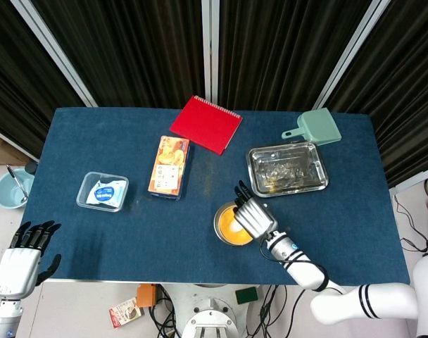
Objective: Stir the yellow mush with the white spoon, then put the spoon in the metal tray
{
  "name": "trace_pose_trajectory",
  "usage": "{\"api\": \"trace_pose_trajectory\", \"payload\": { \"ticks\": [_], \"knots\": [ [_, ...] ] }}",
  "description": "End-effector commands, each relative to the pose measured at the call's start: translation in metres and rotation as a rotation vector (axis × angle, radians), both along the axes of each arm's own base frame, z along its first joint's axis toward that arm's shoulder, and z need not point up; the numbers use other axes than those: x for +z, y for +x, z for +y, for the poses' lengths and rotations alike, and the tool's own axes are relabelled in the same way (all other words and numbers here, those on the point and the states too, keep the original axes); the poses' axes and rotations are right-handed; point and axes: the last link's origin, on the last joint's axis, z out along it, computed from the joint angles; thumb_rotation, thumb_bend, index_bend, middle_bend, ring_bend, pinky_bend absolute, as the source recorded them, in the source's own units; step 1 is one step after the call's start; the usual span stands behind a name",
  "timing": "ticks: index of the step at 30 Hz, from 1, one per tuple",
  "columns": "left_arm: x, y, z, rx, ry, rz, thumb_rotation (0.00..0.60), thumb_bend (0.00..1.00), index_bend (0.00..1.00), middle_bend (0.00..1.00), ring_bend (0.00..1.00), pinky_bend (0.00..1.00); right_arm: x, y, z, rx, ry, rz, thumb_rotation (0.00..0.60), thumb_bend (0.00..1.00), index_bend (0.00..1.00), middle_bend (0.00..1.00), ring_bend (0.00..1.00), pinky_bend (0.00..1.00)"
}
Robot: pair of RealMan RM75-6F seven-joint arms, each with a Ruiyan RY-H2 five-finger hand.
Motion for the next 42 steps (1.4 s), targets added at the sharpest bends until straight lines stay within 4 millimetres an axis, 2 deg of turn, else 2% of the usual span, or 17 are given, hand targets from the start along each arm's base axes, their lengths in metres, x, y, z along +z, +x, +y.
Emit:
{"api": "trace_pose_trajectory", "payload": {
  "ticks": [1,18,42],
  "knots": [
    [0.0004,-0.0004,-0.0003,0.0,0.001,0.001,0.6,0.31,0.19,0.17,0.18,0.13,0.0022,0.0003,-0.0007,0.002,-0.004,-0.003,0.6,0.35,0.47,0.3,0.07,0.03],
    [-0.0002,0.0005,-0.0004,0.002,-0.001,0.001,0.6,0.31,0.19,0.17,0.18,0.13,-0.0014,-0.0093,-0.0037,0.015,0.003,0.027,0.6,0.37,0.51,0.31,0.07,0.03],
    [-0.0008,-0.0034,-0.0012,0.012,-0.003,-0.001,0.6,0.32,0.19,0.16,0.18,0.13,-0.0011,-0.0019,-0.0046,0.062,-0.013,0.039,0.6,0.46,0.61,0.32,0.08,0.03]
  ]
}}
